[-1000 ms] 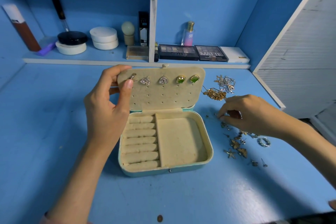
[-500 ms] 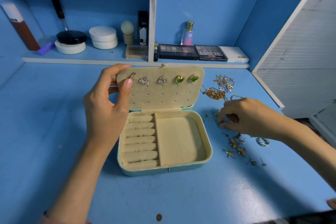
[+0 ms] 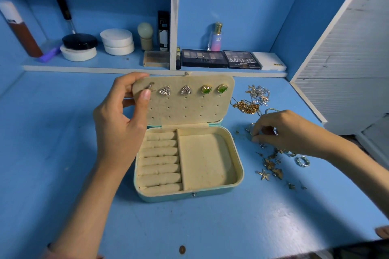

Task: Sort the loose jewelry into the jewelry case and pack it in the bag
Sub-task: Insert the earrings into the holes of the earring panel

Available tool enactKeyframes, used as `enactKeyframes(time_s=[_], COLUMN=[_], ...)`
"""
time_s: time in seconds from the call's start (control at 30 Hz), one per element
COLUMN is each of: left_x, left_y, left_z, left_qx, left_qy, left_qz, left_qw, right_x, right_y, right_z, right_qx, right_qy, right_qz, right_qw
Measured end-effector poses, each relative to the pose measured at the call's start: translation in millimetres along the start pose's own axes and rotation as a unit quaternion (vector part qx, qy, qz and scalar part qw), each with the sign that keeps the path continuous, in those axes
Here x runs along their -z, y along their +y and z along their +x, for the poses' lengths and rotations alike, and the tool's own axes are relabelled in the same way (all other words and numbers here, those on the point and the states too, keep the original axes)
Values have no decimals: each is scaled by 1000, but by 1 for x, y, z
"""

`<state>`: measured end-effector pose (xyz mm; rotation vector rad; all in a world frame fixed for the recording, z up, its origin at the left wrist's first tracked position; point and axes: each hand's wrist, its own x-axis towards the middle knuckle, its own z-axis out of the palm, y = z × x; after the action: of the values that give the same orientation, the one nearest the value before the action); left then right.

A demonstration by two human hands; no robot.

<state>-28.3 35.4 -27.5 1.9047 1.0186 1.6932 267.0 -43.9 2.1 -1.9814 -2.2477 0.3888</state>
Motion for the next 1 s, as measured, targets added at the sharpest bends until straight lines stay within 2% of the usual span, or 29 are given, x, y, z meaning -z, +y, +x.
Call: enactKeyframes(time_s=[0.2, 0.43, 0.57, 0.77, 1.0], left_x=[1, 1, 0, 1, 1], left_y=[-2, -5, -6, -5, -5], left_z=[1, 1, 0, 1, 1], left_qx=[1, 1, -7, -8, -9], left_qy=[3, 3, 0, 0, -3], left_qz=[-2, -4, -2, -2, 2], left_qw=[1000, 1000, 1000, 1000, 1000], right_x=[6, 12, 8, 6, 2], right_y=[0, -7, -5, -11, -19], right_z=[0, -8, -8, -8, -8], right_qx=[17, -2, -7, -38, -57], right_qy=[12, -21, 1, -13, -4], right_qz=[9, -50, -52, -107, -116], right_qw=[1000, 999, 999, 993, 992])
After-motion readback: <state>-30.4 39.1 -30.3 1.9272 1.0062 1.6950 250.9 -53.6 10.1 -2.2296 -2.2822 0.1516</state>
